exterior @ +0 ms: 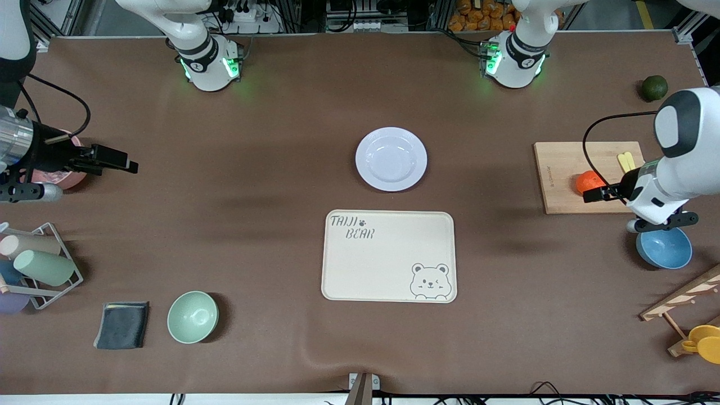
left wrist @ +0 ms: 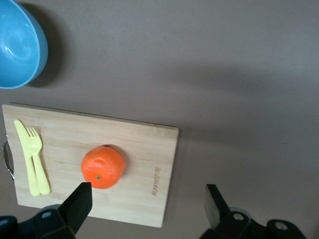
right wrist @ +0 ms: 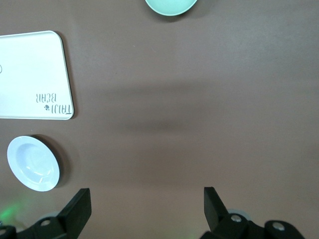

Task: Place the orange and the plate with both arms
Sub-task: 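Reach the left gripper down to the orange on the cutting board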

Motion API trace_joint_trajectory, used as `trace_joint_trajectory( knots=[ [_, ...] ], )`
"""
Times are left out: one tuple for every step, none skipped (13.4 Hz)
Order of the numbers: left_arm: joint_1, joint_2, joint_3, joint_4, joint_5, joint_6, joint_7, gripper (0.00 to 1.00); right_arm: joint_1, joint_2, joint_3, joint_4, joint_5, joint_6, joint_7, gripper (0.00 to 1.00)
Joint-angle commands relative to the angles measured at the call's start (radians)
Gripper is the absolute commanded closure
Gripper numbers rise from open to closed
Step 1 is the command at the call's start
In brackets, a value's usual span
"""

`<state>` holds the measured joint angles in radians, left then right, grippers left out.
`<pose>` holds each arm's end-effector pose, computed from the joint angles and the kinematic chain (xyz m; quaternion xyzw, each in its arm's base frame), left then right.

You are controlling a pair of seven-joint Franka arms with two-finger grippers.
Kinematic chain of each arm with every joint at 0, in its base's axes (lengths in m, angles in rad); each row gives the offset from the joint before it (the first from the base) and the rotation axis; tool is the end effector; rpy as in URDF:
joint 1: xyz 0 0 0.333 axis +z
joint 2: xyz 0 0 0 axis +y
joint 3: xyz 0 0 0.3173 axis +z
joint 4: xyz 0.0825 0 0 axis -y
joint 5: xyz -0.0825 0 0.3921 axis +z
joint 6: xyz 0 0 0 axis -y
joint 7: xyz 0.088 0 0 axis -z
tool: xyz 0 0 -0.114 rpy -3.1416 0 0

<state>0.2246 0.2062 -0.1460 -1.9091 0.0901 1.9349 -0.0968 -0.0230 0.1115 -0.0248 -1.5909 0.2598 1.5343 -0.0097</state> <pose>0.5874 0.0559 0.3675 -0.9934 -0.0677 0.0884 0.0263 0.5858 0.0028 0.5462 -0.9880 0.0250 0.0795 0.1304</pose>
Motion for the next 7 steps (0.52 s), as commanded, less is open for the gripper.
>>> trace_joint_trajectory(
  knots=[
    [0.022,-0.011,-0.009,-0.086,0.075,0.088,0.014,0.0,-0.008,0.028,0.005,0.014,0.03,-0.005,0.014,0.0],
    [0.028,-0.008,-0.009,-0.123,0.104,0.117,0.014,0.0,-0.011,0.039,0.005,0.014,0.062,-0.005,0.014,0.0],
    [0.03,-0.011,-0.01,-0.167,0.129,0.148,0.014,0.0,-0.015,0.051,0.003,0.014,0.105,-0.008,0.014,0.0],
    [0.035,-0.013,-0.011,-0.209,0.148,0.182,0.02,0.0,-0.027,0.071,0.003,0.014,0.128,-0.01,0.014,0.0],
    [0.041,-0.016,-0.009,-0.243,0.164,0.211,0.029,0.0,-0.031,0.083,0.003,0.014,0.148,-0.013,0.013,0.0],
    [0.064,-0.019,-0.01,-0.263,0.172,0.228,0.054,0.0,-0.031,0.089,0.003,0.012,0.154,-0.013,0.013,0.0],
    [0.088,-0.019,-0.011,-0.272,0.172,0.234,0.098,0.0,-0.026,0.095,0.003,0.012,0.154,-0.014,0.014,0.0]
  ],
)
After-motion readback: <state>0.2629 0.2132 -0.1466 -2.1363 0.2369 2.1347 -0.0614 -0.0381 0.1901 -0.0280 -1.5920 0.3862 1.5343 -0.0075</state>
